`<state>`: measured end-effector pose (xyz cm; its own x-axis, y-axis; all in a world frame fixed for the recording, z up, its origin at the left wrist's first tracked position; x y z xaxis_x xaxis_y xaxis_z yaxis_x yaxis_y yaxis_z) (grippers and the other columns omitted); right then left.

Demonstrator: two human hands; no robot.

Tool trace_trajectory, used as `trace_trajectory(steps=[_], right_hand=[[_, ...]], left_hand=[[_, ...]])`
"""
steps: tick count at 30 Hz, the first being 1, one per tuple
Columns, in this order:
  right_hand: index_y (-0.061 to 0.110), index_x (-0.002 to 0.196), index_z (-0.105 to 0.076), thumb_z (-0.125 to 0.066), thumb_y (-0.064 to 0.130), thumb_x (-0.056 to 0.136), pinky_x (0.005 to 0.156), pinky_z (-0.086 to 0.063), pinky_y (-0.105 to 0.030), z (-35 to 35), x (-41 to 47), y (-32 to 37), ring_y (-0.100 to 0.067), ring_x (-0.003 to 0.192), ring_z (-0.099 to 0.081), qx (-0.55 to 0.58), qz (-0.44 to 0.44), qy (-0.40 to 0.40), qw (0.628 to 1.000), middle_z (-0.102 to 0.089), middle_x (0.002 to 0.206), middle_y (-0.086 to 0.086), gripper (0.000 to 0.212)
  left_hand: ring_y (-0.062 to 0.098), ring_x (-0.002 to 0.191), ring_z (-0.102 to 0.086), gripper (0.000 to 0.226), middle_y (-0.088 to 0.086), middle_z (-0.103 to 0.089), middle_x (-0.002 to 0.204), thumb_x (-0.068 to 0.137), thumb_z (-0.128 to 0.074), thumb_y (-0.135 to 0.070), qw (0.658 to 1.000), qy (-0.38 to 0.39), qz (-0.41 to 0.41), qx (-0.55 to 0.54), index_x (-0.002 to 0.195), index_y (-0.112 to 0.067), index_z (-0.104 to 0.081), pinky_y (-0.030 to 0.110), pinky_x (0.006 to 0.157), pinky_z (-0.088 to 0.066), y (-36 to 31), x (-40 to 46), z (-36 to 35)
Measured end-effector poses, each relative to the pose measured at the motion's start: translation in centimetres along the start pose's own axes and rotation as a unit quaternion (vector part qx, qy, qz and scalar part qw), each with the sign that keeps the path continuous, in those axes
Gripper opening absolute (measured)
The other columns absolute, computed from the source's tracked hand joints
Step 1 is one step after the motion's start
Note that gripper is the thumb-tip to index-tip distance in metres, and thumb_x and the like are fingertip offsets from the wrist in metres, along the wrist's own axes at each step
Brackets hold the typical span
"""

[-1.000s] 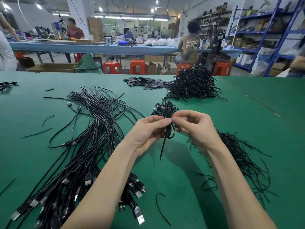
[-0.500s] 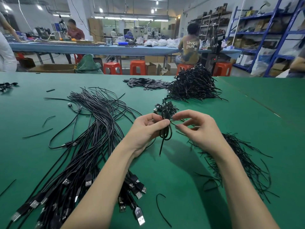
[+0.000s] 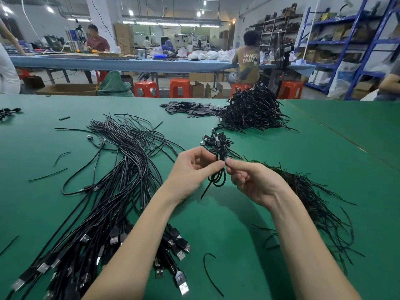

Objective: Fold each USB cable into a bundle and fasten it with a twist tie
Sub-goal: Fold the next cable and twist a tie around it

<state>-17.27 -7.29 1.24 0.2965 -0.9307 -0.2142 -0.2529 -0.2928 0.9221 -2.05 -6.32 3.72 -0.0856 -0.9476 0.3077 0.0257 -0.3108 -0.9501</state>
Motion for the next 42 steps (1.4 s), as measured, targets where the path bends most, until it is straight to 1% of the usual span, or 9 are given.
trace_trajectory(steps=[4,8,14,17,22,29,35,39,42], right_hand=[[0.023,0.105,-0.071,-0.084,0.02,0.083,0.056,-0.053,-0.022,0.7,-0.7,2.5,-0.011,0.062,-0.061,-0.221,0.194,-0.041,0.955,-0.074,0.089,0.003,0.026],[0.034,0.106,-0.07,-0.085,0.023,0.081,0.061,-0.057,-0.03,-0.4,-2.8,5.0,-0.012,0.073,-0.066,-0.419,0.408,-0.077,0.808,-0.07,0.104,0.014,0.031],[0.033,0.09,-0.079,-0.081,0.033,0.085,0.059,-0.047,-0.029,-1.2,-3.3,5.5,-0.015,0.061,-0.057,-0.487,0.439,-0.105,0.748,-0.069,0.089,0.016,0.005],[0.029,0.079,-0.075,-0.079,0.024,0.087,0.059,-0.041,-0.018,-1.3,-2.7,4.9,-0.01,0.057,-0.054,-0.473,0.407,-0.087,0.777,-0.068,0.076,0.016,0.01],[0.021,0.073,-0.07,-0.069,0.015,0.092,0.044,-0.024,-0.015,-1.0,-0.5,1.3,-0.009,0.052,-0.039,-0.197,0.113,0.031,0.973,-0.049,0.059,0.012,0.02],[0.038,0.104,-0.066,-0.082,0.017,0.082,0.064,-0.049,-0.021,-1.4,-2.1,4.3,-0.01,0.058,-0.056,-0.494,0.342,-0.042,0.798,-0.066,0.092,0.019,0.035],[0.036,0.094,-0.073,-0.084,0.027,0.082,0.065,-0.051,-0.034,-1.9,-2.5,4.6,-0.013,0.061,-0.055,-0.514,0.417,-0.059,0.747,-0.066,0.088,0.017,0.019],[0.034,0.08,-0.078,-0.084,0.031,0.082,0.057,-0.038,-0.013,-1.4,-2.3,4.5,-0.008,0.056,-0.051,-0.433,0.411,-0.081,0.798,-0.069,0.076,0.019,0.008],[0.024,0.07,-0.08,-0.086,0.03,0.075,0.044,-0.029,-0.014,-0.3,-0.3,2.1,-0.008,0.051,-0.04,-0.216,0.196,-0.056,0.955,-0.061,0.063,0.011,0.01]], left_hand=[[0.01,0.063,-0.061,0.013,0.002,-0.066,0.072,0.084,-0.076,-0.008,0.991,-0.007,0.092,-0.101,0.082,-0.01,-0.063,0.017,0.065,-0.051,1.5,0.0,0.1],[0.011,0.062,-0.062,0.012,0.006,-0.067,0.075,0.083,-0.074,-0.007,0.977,-0.013,0.117,-0.179,0.087,-0.006,-0.063,0.017,0.063,-0.053,1.6,0.0,0.3],[0.011,0.063,-0.062,0.012,0.006,-0.067,0.076,0.082,-0.075,-0.006,0.979,0.006,0.108,-0.172,0.084,-0.008,-0.063,0.017,0.063,-0.052,1.3,0.0,0.2],[0.013,0.067,-0.062,0.014,0.004,-0.067,0.075,0.08,-0.078,-0.009,0.986,0.01,0.098,-0.136,0.078,-0.013,-0.065,0.02,0.069,-0.053,1.3,0.1,0.4],[0.019,0.075,-0.063,0.015,0.014,-0.07,0.085,0.073,-0.082,-0.017,0.988,0.027,0.1,-0.111,0.07,-0.02,-0.068,0.024,0.076,-0.054,1.2,0.0,0.6],[0.011,0.061,-0.06,0.014,0.004,-0.066,0.074,0.083,-0.076,-0.006,0.983,0.002,0.126,-0.135,0.081,-0.01,-0.062,0.018,0.061,-0.051,1.9,-0.1,1.3],[0.013,0.063,-0.061,0.015,0.007,-0.066,0.076,0.079,-0.077,-0.011,0.98,0.012,0.133,-0.148,0.084,-0.008,-0.063,0.019,0.061,-0.052,2.0,-0.1,1.0],[0.012,0.063,-0.061,0.021,0.005,-0.067,0.075,0.068,-0.081,-0.019,0.981,0.023,0.122,-0.149,0.079,-0.011,-0.064,0.019,0.063,-0.052,1.8,-0.1,1.0],[0.013,0.07,-0.061,0.016,0.005,-0.067,0.078,0.067,-0.083,-0.021,0.986,0.027,0.088,-0.14,0.072,-0.019,-0.067,0.019,0.071,-0.053,1.4,0.0,1.0]])
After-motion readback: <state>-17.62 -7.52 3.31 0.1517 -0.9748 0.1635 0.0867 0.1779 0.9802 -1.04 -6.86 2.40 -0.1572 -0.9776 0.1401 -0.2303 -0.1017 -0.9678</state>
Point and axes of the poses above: each hand's wrist, its own x-axis towards the middle knuckle, its own z-axis out of the back of the hand, y = z × x, the point moved 7 cm from there along x, towards the middle knuckle
